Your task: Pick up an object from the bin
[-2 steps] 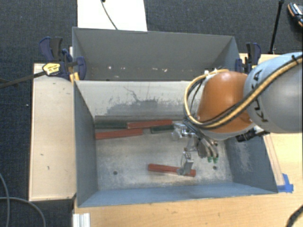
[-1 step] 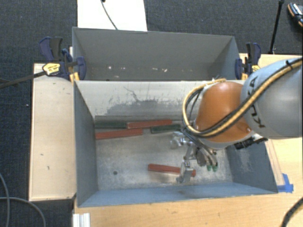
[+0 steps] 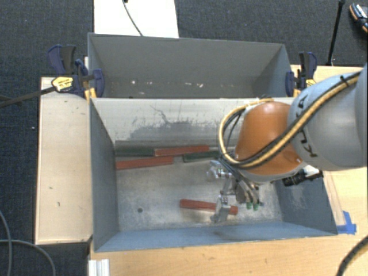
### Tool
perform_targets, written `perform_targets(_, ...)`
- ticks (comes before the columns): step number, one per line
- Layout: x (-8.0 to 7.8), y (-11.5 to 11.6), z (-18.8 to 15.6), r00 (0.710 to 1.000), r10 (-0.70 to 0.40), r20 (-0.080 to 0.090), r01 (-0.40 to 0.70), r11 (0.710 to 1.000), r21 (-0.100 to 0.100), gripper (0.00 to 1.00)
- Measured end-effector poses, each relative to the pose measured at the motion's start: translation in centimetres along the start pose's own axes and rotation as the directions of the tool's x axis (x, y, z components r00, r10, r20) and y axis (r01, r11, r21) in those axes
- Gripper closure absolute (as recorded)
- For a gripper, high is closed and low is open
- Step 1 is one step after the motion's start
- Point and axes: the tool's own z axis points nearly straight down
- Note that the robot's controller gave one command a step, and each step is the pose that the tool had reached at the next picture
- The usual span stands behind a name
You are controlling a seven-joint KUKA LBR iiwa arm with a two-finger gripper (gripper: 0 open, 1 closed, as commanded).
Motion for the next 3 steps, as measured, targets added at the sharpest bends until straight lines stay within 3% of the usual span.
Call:
perform_targets(1, 0.88, -1.03, 5.14, 0.999, 0.044, 0.004, -0.044, 0.999, -0.001, 0.00)
perform_targets(2, 0.00, -0.54, 4.99, 0.992, 0.123, 0.002, -0.123, 0.992, 0.000, 1.00)
perform_targets(3, 0.00, -0.54, 4.99, 0.992, 0.123, 0.001, -0.123, 0.992, -0.001, 1.00)
